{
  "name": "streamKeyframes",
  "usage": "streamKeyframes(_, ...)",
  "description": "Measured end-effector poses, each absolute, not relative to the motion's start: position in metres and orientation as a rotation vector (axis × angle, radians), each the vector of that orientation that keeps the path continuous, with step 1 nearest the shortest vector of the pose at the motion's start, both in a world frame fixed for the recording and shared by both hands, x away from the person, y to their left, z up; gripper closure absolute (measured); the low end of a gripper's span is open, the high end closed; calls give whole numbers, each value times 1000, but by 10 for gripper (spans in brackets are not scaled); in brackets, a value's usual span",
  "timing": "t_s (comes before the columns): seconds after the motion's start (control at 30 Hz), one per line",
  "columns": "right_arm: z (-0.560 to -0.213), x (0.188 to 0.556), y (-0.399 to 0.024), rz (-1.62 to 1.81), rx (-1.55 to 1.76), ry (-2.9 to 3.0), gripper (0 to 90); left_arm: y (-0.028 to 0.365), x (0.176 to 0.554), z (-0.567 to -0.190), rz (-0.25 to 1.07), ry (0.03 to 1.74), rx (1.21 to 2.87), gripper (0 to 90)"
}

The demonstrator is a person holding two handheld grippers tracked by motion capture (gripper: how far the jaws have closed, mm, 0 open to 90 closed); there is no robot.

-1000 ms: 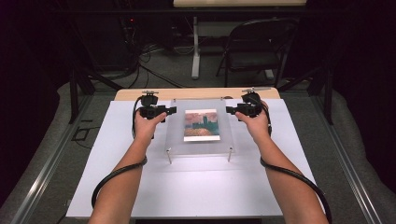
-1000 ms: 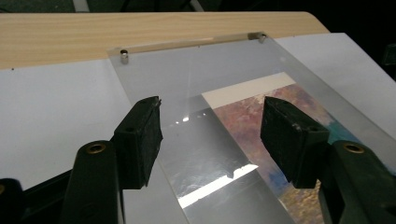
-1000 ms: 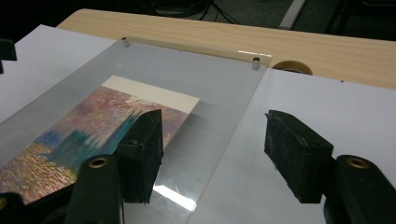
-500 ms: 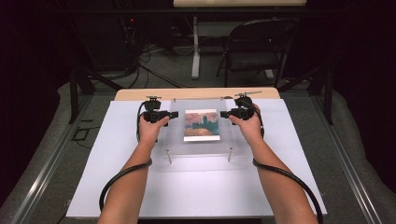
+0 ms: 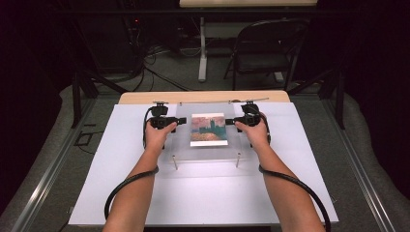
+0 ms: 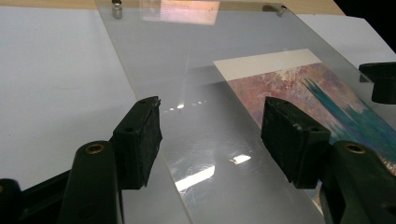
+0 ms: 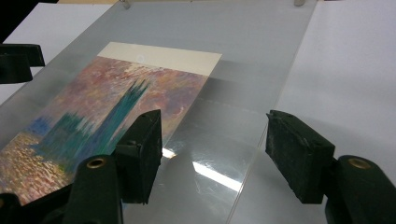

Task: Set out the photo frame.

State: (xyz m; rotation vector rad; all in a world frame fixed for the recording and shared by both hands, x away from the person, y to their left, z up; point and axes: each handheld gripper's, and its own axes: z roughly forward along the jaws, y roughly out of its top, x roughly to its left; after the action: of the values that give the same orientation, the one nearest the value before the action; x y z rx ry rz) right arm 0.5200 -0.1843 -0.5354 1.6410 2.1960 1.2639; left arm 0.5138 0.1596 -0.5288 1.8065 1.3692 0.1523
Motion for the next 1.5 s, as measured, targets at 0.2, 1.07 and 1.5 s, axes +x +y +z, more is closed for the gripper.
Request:
streamKeyframes(0.2,-537,521,-185,1259,1653,2202,357,163,514,-532,128,1408,1808,376)
streamKeyframes(1.07,-545,526,-187,1329,1751,2238,310,159,514,-544,2,1430,1797,278)
streamKeyframes(1.5,-546,527,-185,1339,1772,2229,296,156,515,-544,-43,1431,1807,244)
